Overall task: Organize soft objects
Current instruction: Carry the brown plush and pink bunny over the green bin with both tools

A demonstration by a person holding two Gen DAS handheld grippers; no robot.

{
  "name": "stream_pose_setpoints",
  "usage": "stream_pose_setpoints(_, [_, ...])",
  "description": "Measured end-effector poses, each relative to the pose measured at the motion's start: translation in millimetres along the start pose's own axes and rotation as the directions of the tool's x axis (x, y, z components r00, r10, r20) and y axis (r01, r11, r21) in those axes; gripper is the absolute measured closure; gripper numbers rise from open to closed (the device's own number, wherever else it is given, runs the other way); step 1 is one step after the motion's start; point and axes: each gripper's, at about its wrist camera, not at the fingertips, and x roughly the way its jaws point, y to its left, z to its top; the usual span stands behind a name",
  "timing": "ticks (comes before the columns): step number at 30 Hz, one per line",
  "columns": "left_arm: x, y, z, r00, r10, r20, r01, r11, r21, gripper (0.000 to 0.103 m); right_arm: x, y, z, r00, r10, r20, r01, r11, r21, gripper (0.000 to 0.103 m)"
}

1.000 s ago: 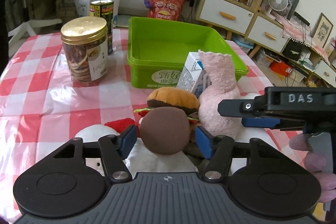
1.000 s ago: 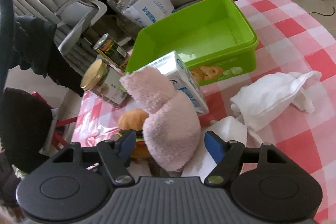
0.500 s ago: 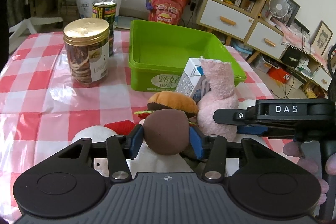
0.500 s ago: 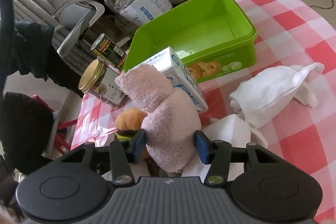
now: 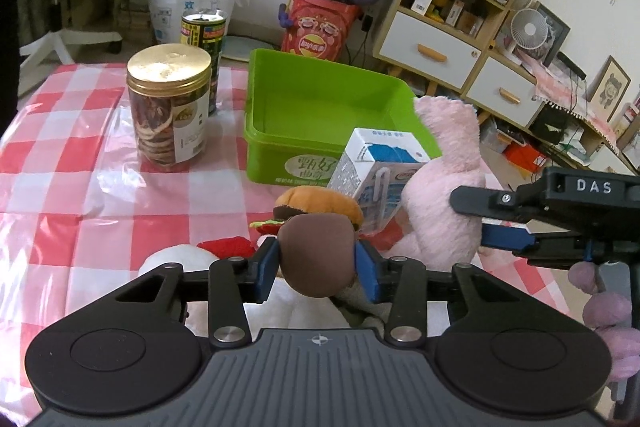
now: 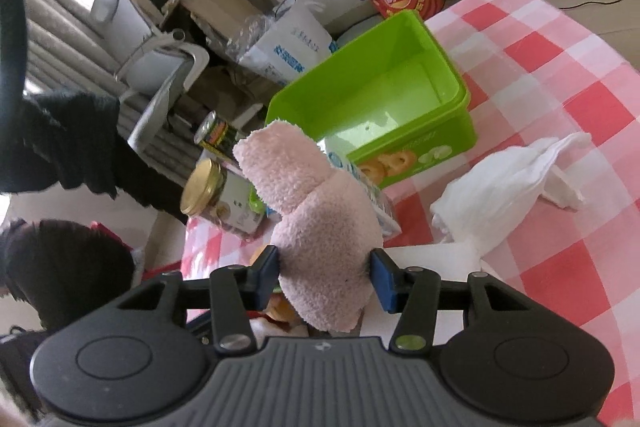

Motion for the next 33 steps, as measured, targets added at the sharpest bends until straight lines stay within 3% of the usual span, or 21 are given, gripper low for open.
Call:
stream_pose_setpoints(10, [-17.9,-7.2,7.2,0.998,-0.036,0.043,0.037,0.999,-0.039,0.061,-23.9,-8.9,13.6,0.997,0.030,0.066,-0.035,0.996,0.080,0.070])
stream_pose_setpoints(16, [-9.9,-15.7,47.2,0.995,-0.045,0.087,0.048,0.998,-0.040,0.061,-27.8,-9.2,45.2,0.990,0.045,0.134,-0.059,0.993,0.103,0.076])
stream_pose_setpoints(20, [19.6,-14.7,77.7,0.996,-0.023,0.087,0.026,0.999,-0.030,0.060,-15.0,-11.7,66.0,0.987,0.040,0.154,-0.058,0.991,0.119,0.077])
stream_pose_setpoints(23, [44.7,-9.0,92.2,0.998,-0.020,0.056,0.023,0.999,-0.047,0.060,-1.2,-15.9,73.9,0.991,0.043,0.128,-0.059,0.991,0.121,0.076])
stream_pose_setpoints(25, [55.2,-5.2,96.5,0.999,-0.013,0.040,0.016,0.998,-0.055,0.060,6.4,-21.1,75.6,0.995,0.036,0.089,-0.046,0.992,0.114,0.069])
stream_pose_setpoints(30, [54.4,1.1,88.0,0.999,-0.029,0.031,0.031,0.998,-0.064,0.060,10.6,-32.6,71.4,0.993,-0.120,-0.003,0.119,0.990,0.069,0.046])
stream_pose_setpoints(33, [53.4,0.5,83.4,0.999,-0.031,0.026,0.032,0.997,-0.070,0.060,22.1,-35.2,63.5,0.981,-0.179,-0.071,0.181,0.983,0.022,0.045])
